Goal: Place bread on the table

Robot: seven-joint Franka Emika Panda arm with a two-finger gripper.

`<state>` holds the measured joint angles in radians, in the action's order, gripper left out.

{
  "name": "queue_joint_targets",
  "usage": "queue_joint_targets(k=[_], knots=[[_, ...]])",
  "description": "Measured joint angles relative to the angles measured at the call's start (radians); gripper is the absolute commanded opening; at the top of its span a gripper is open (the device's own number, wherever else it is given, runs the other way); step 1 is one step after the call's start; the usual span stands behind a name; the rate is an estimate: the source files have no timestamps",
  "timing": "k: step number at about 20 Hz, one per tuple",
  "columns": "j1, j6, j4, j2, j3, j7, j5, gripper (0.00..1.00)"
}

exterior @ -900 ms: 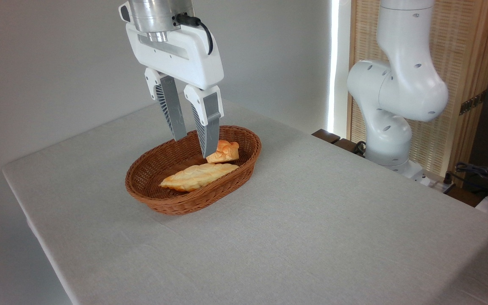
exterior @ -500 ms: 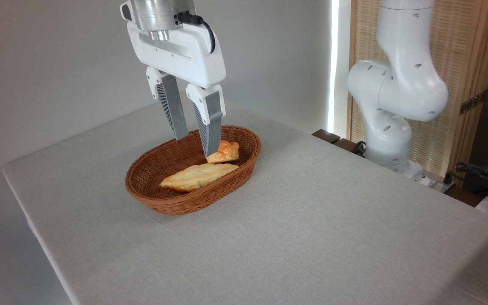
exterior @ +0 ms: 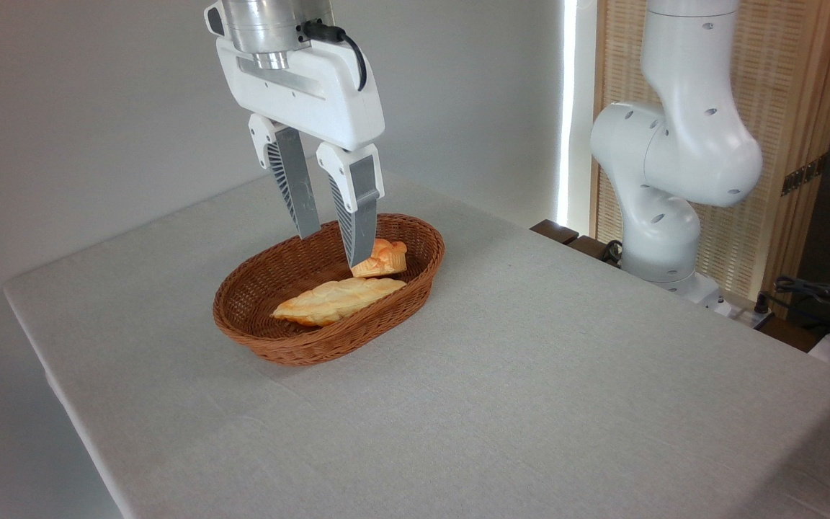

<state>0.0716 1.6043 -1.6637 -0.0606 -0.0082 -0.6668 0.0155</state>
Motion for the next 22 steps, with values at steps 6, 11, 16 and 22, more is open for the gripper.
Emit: queue_joint_targets(k=[6,11,16,22], knots=[[0.0,0.0,0.0,0.0,0.0,0.0,0.0,1.0],[0.001,0.0,0.0,0.0,-0.007,0.0,0.0,1.0],[0.008,-0.001,-0.005,0.0,-0.011,0.0,0.0,1.0],[0.049,-0.001,-0.038,-0.008,-0.014,0.001,0.0,1.0]])
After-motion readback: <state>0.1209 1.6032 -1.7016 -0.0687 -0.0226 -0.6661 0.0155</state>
